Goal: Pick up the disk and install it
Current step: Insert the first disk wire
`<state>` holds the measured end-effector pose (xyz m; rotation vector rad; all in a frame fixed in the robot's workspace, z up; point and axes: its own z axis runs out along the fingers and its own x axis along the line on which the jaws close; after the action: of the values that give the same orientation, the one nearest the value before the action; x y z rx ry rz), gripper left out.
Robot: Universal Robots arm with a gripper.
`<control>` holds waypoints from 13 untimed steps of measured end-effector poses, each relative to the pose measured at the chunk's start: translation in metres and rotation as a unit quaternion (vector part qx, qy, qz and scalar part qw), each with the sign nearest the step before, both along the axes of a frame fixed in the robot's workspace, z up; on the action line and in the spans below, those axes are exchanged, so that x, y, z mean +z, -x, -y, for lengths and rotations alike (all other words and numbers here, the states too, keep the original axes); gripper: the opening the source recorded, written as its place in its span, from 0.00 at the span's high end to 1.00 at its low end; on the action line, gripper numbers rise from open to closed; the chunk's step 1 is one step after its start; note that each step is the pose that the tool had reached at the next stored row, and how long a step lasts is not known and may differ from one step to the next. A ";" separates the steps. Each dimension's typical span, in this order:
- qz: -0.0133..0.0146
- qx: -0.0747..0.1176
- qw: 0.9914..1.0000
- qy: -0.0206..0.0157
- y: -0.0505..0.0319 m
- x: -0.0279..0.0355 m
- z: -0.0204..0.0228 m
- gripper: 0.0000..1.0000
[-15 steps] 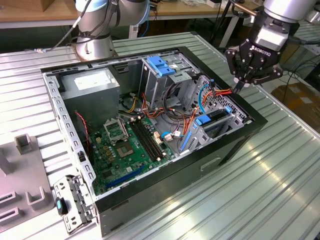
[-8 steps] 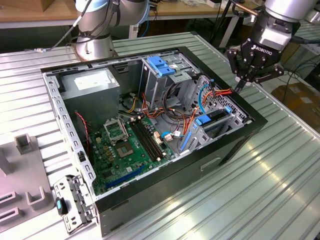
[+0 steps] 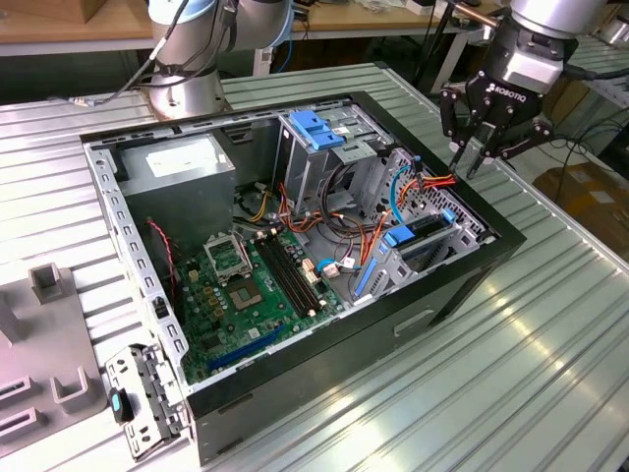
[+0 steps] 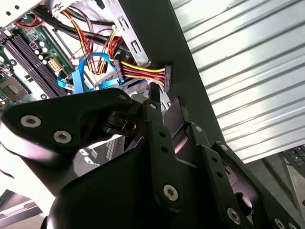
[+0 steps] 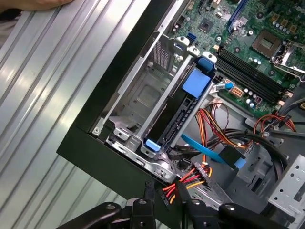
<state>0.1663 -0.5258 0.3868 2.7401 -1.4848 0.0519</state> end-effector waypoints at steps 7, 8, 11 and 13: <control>0.001 0.069 0.998 0.000 -0.0009 -0.0077 -0.0024 0.69; 0.001 0.075 0.997 0.000 -0.0009 -0.0084 -0.0024 0.69; 0.003 0.101 0.995 0.000 -0.0009 -0.0107 -0.0024 0.69; 0.003 0.120 0.993 0.000 -0.0010 -0.0119 -0.0025 0.69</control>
<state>0.1672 -0.5233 0.3748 2.9047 -1.1465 0.0644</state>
